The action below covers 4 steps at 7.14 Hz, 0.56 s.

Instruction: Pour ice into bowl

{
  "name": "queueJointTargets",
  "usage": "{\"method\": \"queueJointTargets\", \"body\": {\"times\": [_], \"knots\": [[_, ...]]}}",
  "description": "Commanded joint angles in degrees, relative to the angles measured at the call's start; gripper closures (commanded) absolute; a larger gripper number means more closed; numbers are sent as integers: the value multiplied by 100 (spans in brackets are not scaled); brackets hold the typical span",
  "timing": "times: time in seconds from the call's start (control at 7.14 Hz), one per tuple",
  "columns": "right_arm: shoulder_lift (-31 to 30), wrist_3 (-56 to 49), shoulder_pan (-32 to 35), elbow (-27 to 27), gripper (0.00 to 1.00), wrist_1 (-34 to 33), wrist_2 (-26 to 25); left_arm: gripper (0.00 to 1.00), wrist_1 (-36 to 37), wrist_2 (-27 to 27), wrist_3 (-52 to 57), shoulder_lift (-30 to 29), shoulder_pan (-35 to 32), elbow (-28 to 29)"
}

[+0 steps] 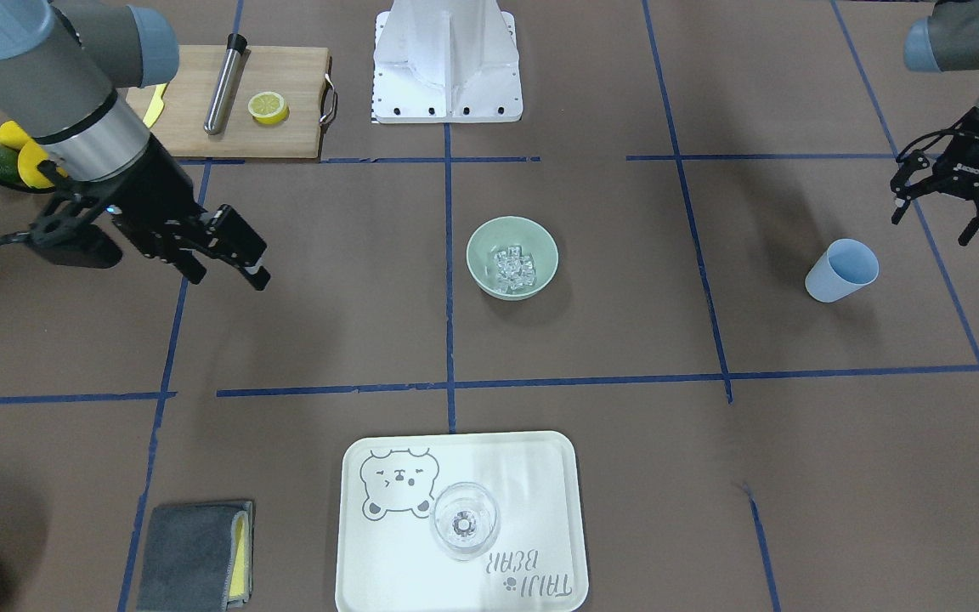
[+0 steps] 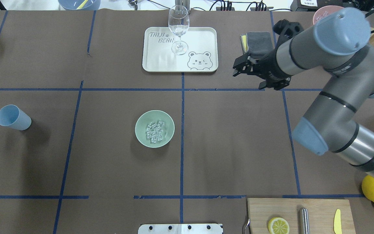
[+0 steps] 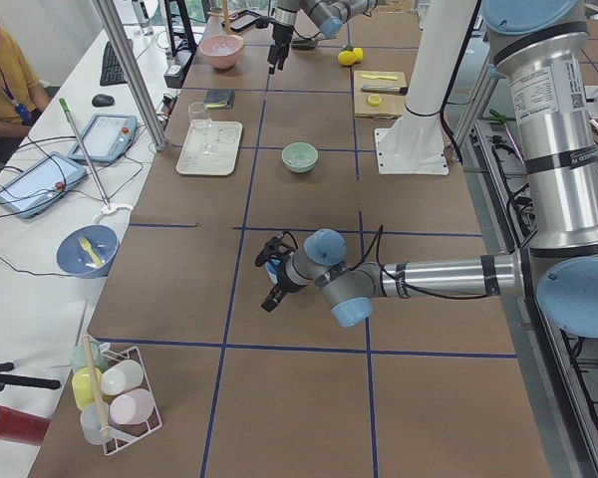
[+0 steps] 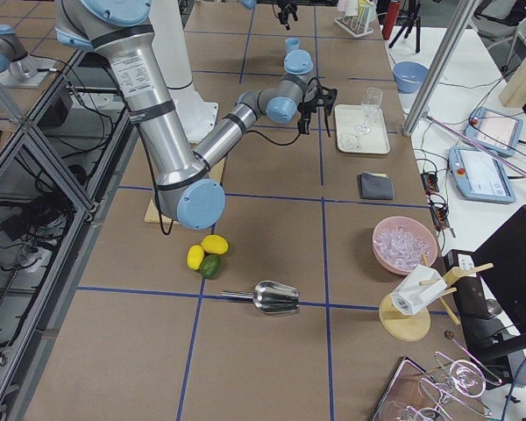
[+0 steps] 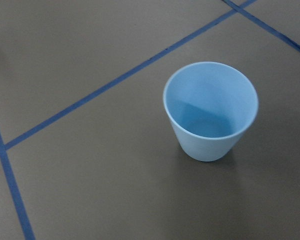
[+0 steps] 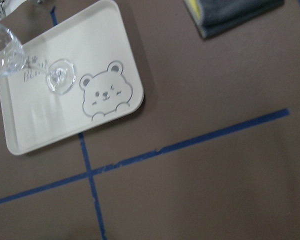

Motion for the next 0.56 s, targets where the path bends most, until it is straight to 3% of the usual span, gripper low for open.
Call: {"method": "queueJointTargets", "body": {"times": [0.0,0.14,0.42], "knots": [[711,700,-1184,-590,0,-4,-1002,0,2163,-502,2,-1303,-727,-16],[898,755,-1606,-889,0,23,-1172,0,2981,-895,-59,-1760,-1017,-16],[1486,861,-2004,-1732,0,5,-1401,0,3157,-1188,-530,-1905,-1134,-59]]}}
